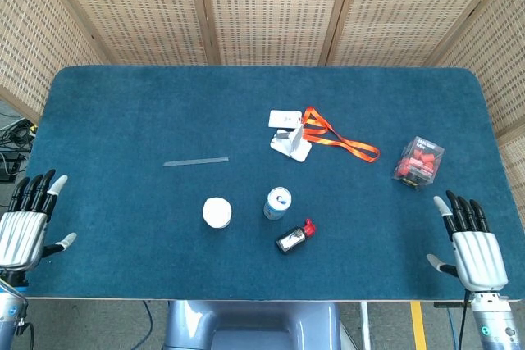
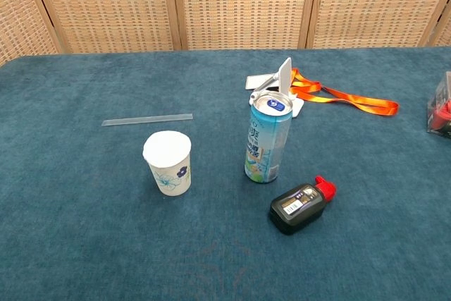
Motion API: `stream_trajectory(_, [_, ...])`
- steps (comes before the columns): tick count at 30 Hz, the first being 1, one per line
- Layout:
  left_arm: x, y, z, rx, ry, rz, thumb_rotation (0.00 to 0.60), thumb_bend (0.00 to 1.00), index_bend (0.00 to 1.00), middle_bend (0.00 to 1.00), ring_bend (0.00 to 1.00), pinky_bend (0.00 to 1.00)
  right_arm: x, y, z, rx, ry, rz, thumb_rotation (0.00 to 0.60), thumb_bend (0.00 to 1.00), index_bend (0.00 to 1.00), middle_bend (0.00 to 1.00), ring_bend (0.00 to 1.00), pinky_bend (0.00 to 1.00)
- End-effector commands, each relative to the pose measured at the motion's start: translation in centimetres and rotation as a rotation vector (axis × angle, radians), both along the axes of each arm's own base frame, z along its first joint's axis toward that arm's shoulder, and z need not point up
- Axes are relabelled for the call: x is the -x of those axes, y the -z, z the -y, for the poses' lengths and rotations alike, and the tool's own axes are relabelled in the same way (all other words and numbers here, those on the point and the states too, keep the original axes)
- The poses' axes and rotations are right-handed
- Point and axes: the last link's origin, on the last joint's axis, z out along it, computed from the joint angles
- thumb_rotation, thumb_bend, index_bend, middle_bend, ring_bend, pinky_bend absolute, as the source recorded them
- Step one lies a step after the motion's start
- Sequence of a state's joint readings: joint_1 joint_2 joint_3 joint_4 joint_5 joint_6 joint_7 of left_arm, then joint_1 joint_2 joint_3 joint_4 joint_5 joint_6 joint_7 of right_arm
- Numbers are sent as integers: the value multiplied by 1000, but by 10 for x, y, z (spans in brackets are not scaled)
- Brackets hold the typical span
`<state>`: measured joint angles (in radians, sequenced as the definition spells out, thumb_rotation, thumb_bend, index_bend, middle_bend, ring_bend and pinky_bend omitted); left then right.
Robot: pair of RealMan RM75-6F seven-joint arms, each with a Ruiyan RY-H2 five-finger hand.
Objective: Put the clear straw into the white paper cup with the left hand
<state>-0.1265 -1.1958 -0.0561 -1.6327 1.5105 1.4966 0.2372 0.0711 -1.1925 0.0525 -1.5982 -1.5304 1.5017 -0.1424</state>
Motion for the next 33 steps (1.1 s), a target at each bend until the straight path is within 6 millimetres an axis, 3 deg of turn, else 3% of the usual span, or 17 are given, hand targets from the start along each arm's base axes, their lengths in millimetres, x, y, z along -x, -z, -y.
stream_trajectory(1, [1,1,0,5,-2,-2,600,12,0,0,0,0,0,0,0,2,-1,1,600,58,38,0,0,0])
stream_trajectory(11, [-1,0,-12,4,3,17,600,15,0,0,0,0,1,-1,0,5,-1,8,600,58,37,0,0,0])
stream_trajectory(14, [-6,1,-52,11,5,-6,600,21,0,0,0,0,5,-3,3,10,15,12,600,58,37,0,0,0])
stream_trajectory(17, [-13,4,-77,23,17,-10,600,80,12,0,0,0,7,-4,5,17,25,17,600,58,38,0,0,0])
stream_trajectory(20, [-22,10,-103,54,30,-29,600,135,93,0,0,0,11,-6,6,24,36,21,600,58,38,0,0,0])
stream_trajectory(33, [-68,65,-179,170,58,-45,600,252,364,0,0,0,15,-13,9,51,45,46,600,58,38,0,0,0])
